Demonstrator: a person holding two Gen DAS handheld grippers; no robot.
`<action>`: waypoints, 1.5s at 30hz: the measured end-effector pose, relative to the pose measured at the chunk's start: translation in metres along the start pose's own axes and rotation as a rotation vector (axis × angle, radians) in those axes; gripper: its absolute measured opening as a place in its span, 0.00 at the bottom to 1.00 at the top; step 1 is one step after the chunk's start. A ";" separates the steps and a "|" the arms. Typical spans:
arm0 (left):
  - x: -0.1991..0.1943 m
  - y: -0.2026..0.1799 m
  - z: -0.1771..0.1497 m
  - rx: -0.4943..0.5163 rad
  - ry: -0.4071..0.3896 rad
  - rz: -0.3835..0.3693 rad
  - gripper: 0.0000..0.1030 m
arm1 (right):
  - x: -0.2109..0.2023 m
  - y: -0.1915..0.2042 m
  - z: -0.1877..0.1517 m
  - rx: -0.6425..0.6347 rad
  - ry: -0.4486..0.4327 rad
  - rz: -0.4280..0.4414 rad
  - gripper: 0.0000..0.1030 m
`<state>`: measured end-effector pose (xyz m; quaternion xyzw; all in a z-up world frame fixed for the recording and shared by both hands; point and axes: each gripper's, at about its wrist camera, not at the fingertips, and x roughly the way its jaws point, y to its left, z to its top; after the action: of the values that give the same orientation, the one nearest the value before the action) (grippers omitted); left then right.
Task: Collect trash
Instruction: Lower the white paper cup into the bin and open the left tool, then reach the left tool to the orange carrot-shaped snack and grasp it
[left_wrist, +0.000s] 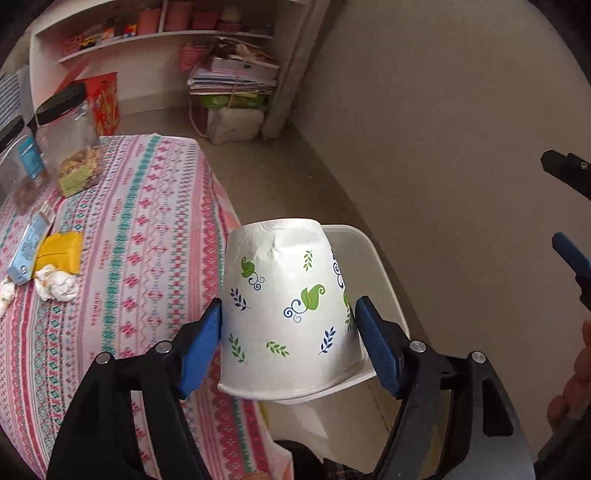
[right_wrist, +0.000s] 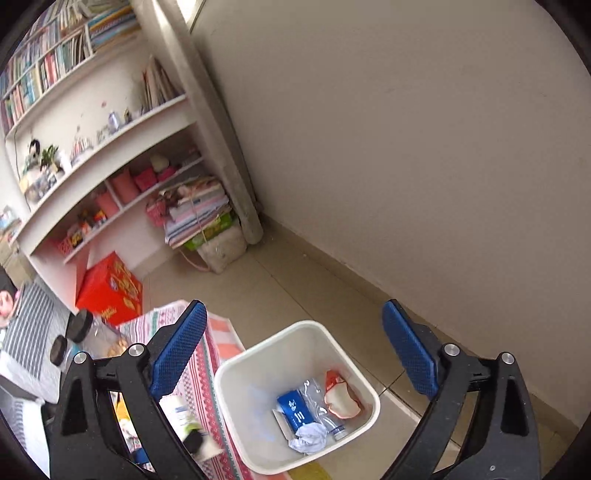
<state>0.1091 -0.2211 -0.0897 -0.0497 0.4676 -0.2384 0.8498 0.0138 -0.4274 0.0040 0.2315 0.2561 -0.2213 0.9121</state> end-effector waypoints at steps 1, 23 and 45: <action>0.003 -0.005 0.002 0.004 0.004 -0.006 0.70 | 0.000 0.000 0.000 0.004 -0.003 0.001 0.89; -0.035 0.106 -0.020 0.015 -0.038 0.316 0.76 | 0.027 0.111 -0.053 -0.315 0.142 0.048 0.93; -0.076 0.407 -0.019 -0.343 0.027 0.730 0.71 | 0.070 0.251 -0.149 -0.560 0.317 0.166 0.93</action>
<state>0.2051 0.1743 -0.1665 -0.0184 0.4985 0.1598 0.8518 0.1442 -0.1682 -0.0717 0.0236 0.4259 -0.0284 0.9040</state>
